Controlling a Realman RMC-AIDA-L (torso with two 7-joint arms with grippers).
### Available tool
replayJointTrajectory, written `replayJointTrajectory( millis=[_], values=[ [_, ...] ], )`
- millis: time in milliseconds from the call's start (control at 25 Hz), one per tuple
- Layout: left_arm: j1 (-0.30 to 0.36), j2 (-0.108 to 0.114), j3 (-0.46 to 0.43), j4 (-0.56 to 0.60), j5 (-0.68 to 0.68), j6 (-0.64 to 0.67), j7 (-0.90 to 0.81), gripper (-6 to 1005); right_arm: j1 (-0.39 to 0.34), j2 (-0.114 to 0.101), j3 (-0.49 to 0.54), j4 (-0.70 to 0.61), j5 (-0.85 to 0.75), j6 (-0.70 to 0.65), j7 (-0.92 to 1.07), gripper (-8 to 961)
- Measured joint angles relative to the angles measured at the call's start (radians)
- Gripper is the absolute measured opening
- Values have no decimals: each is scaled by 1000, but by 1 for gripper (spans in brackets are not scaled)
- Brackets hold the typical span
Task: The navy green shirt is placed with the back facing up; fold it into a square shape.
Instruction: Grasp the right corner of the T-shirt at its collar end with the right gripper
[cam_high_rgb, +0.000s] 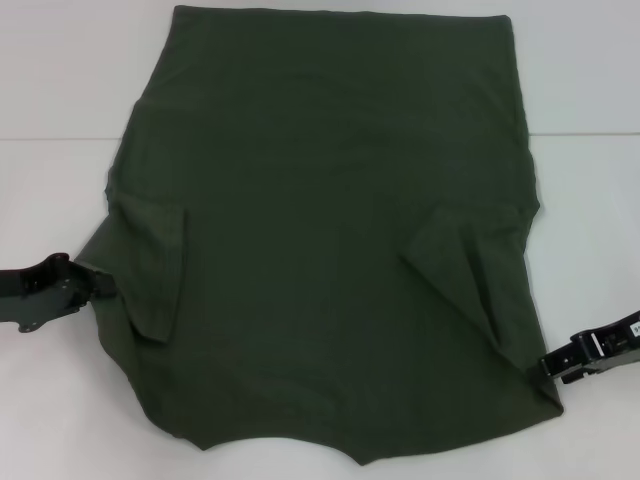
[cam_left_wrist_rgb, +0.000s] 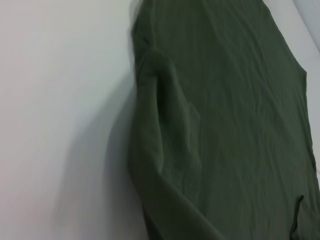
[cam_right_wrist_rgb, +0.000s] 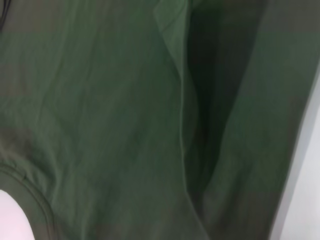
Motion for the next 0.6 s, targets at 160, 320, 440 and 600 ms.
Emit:
replayJointTrajectory(
  millis=[160,320,440,600],
  values=[
    [0,0,0,0,0,0,-1,31,0,6,-18,2,0,6,2,499],
    [0,0,0,0,0,0,-1,32,-1,10,-27,2,0,12,6,497],
    [0,0,0,0,0,0,-1,32,0,15,-34,4,0,20,7,495],
    [0,0,0,0,0,0,-1,32,3,27,-40,9,0,26,9,493]
  ],
)
